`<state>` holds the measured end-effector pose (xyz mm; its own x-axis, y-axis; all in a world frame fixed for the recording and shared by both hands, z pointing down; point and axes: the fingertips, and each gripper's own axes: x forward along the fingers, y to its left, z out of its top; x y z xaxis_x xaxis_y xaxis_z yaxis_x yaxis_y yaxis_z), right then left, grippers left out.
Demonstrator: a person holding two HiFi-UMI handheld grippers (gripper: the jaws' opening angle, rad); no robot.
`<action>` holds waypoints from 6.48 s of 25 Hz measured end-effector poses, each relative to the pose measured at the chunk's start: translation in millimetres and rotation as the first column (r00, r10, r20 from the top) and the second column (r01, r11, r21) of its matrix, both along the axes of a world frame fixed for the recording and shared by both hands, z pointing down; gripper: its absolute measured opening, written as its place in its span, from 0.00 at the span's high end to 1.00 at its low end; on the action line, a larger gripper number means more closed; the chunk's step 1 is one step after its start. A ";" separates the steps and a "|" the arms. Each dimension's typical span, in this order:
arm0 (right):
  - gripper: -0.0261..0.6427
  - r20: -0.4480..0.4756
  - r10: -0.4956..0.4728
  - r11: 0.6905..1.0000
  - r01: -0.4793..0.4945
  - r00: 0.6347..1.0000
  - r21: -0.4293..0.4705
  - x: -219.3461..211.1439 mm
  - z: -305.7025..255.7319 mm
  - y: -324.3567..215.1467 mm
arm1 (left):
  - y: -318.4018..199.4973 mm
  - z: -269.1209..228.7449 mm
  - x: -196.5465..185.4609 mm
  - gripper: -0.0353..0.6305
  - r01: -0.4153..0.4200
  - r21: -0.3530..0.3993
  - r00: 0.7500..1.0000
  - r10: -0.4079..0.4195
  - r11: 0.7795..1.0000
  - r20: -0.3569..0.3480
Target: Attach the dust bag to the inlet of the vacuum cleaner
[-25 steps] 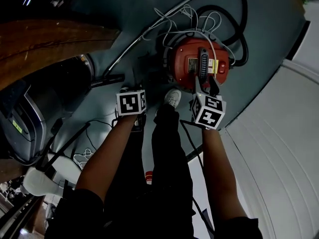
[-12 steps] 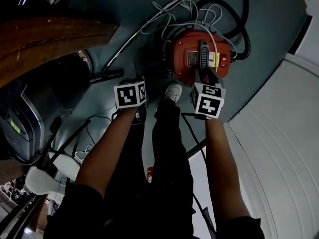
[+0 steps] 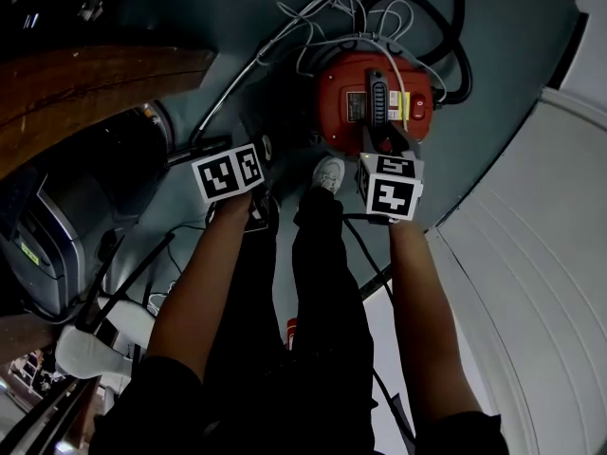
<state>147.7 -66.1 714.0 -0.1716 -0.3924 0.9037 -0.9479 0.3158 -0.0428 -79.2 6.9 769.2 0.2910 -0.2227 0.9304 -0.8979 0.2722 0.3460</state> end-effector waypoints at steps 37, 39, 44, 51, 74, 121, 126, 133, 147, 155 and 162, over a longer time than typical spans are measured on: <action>0.73 0.012 -0.027 1.000 0.027 1.000 0.005 -2.1 -0.6 0.1 | -28.0 -5.7 41.6 0.91 -0.297 0.082 0.949 0.303 0.951 -0.082; 0.73 0.013 -0.028 1.000 0.027 1.000 0.006 -2.5 -0.5 0.5 | -27.8 -5.0 50.3 0.91 -0.434 0.101 0.899 0.438 0.895 -0.021; 0.73 0.025 -0.036 0.999 0.036 0.999 0.012 -2.5 -0.8 -0.3 | -36.3 0.2 53.4 0.91 -0.393 0.076 0.915 0.398 0.916 -0.069; 0.73 0.050 -0.040 0.999 0.040 0.998 0.012 -3.6 -0.6 0.1 | -28.9 0.0 37.3 0.91 0.000 -0.031 0.956 -0.009 1.000 -0.292; 0.73 0.099 -0.033 0.999 0.034 0.995 -0.005 -3.8 0.3 -0.4 | -27.3 -0.6 50.2 0.91 0.001 -0.003 0.943 -0.002 1.000 -0.332; 0.76 0.055 0.098 0.992 -0.102 0.994 0.075 6.1 -14.8 10.9 | -20.0 -10.9 33.2 0.64 -0.051 0.094 0.965 0.073 0.994 -0.251; 0.96 0.028 0.154 0.969 -0.157 0.988 0.190 7.7 -43.8 20.2 | -23.5 -29.1 7.9 0.71 -0.088 0.172 0.989 0.107 0.981 -0.101; 0.96 0.065 0.138 0.971 -0.148 0.988 0.187 -22.3 -74.6 27.1 | -21.1 -72.6 2.5 0.95 -0.323 0.250 0.946 0.300 0.913 0.124; 0.96 0.235 0.120 0.911 -0.201 0.964 0.360 -63.2 -264.8 14.4 | -66.4 -298.7 18.5 0.95 -0.351 0.502 0.936 0.305 0.790 0.175; 0.96 0.265 0.082 0.860 -0.202 0.961 0.469 -66.6 -385.8 7.7 | -91.2 -459.9 40.6 0.95 -0.327 0.635 0.944 0.269 0.700 0.190; 0.96 0.339 -0.019 0.733 -0.218 0.940 0.644 -57.7 -526.8 -30.8 | -116.7 -600.4 67.2 0.95 -0.325 0.764 0.946 0.204 0.558 0.253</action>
<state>90.0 -96.9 187.2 -0.3116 -0.8988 0.3084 -0.9491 0.2783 -0.1476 -12.0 -109.8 168.8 0.3606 -0.8136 0.4561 -0.9326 -0.3092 0.1859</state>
